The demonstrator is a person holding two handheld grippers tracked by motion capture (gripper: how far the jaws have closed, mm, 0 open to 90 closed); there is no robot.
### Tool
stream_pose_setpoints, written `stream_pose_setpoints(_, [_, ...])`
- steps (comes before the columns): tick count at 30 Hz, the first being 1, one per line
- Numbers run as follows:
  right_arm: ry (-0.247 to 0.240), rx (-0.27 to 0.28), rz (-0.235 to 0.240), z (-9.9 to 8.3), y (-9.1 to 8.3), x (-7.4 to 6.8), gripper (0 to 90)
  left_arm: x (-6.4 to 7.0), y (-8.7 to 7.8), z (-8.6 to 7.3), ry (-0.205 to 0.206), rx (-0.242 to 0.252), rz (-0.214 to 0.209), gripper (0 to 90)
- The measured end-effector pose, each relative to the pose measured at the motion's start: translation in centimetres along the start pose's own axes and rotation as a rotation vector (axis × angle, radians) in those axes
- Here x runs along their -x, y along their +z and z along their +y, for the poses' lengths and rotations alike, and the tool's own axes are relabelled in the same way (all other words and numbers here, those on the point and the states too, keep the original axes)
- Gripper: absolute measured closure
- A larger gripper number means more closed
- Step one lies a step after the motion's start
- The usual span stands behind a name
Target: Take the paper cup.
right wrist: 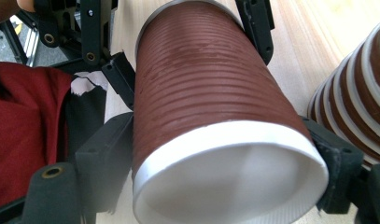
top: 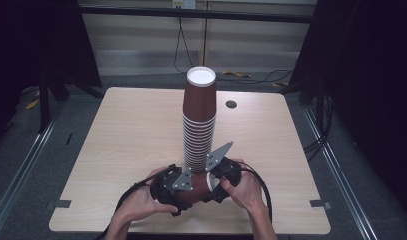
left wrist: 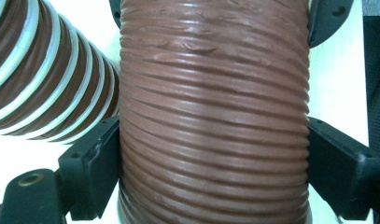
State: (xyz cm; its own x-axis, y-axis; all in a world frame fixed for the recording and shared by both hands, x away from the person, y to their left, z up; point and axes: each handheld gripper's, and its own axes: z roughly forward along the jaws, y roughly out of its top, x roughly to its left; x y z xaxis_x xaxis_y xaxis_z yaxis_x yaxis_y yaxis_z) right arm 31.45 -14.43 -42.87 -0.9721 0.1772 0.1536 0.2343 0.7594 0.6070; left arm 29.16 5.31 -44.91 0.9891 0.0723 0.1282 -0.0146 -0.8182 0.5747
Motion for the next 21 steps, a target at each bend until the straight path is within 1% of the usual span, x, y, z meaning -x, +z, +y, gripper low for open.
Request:
stream_pose_setpoints(1, [-0.002, -0.002, -0.004, 0.0, 0.1, 0.0, 20.5, 0.1, 0.1, 0.0, 0.001, 0.002, 0.005, 13.1])
stream_pose_setpoints(2, [-0.005, -0.003, -0.006, 0.0, 0.2, 0.0, 20.8, 0.0, 0.1, 0.0, 0.018, -0.01, 0.001, 13.0])
stream_pose_setpoints(4, [-0.01, -0.006, -0.007, -0.1, 0.1, 0.0, 21.1, 0.1, 0.2, -0.1, 0.014, 0.012, 0.012, 12.4])
stream_pose_setpoints(6, [-0.002, 0.001, -0.009, -0.2, -0.1, -0.1, 21.3, 0.1, 0.0, -0.2, 0.02, 0.033, 0.007, 11.6])
stream_pose_setpoints(7, [-0.006, 0.006, -0.005, -0.2, -0.1, -0.1, 21.4, 0.1, 0.0, -0.3, 0.014, 0.038, 0.001, 11.3])
stream_pose_setpoints(9, [-0.002, 0.009, -0.002, -0.2, -0.2, -0.1, 21.5, 0.0, -0.1, -0.4, 0.019, 0.051, 0.008, 10.8])
stream_pose_setpoints(10, [0.0, 0.012, -0.003, -0.2, -0.2, -0.1, 21.6, 0.0, -0.1, -0.5, 0.013, 0.053, -0.001, 10.5])
stream_pose_setpoints(11, [0.001, 0.014, -0.002, -0.3, -0.2, -0.1, 21.5, -0.1, -0.1, -0.5, 0.02, 0.057, -0.001, 10.3])
stream_pose_setpoints(12, [0.001, 0.018, 0.0, -0.3, -0.2, -0.1, 21.5, -0.1, -0.2, -0.5, 0.017, 0.063, -0.001, 10.1])
stream_pose_setpoints(14, [-0.002, 0.016, 0.0, -0.3, -0.2, -0.1, 21.6, -0.2, -0.4, -0.7, -0.002, 0.09, -0.011, 10.2])
stream_pose_setpoints(15, [-0.006, 0.017, 0.001, -0.3, -0.1, -0.1, 21.6, -0.3, -0.4, -0.8, -0.004, 0.129, -0.011, 10.3])
stream_pose_setpoints(17, [-0.001, 0.014, 0.002, -0.3, -0.1, -0.1, 21.7, -0.3, -0.7, -0.9, -0.015, 0.153, -0.011, 11.3])
stream_pose_setpoints(18, [-0.005, 0.02, 0.002, -0.3, -0.1, -0.1, 21.7, -0.3, -0.9, -0.9, -0.013, 0.156, -0.015, 11.4])
stream_pose_setpoints(19, [-0.006, 0.023, 0.005, -0.2, 0.0, -0.1, 21.7, -0.4, -1.0, -0.9, 0.006, 0.162, -0.009, 11.7])
stream_pose_setpoints(21, [-0.007, 0.025, 0.003, -0.2, 0.0, -0.1, 21.7, -0.3, -1.3, -1.0, -0.024, 0.196, -0.011, 12.8])
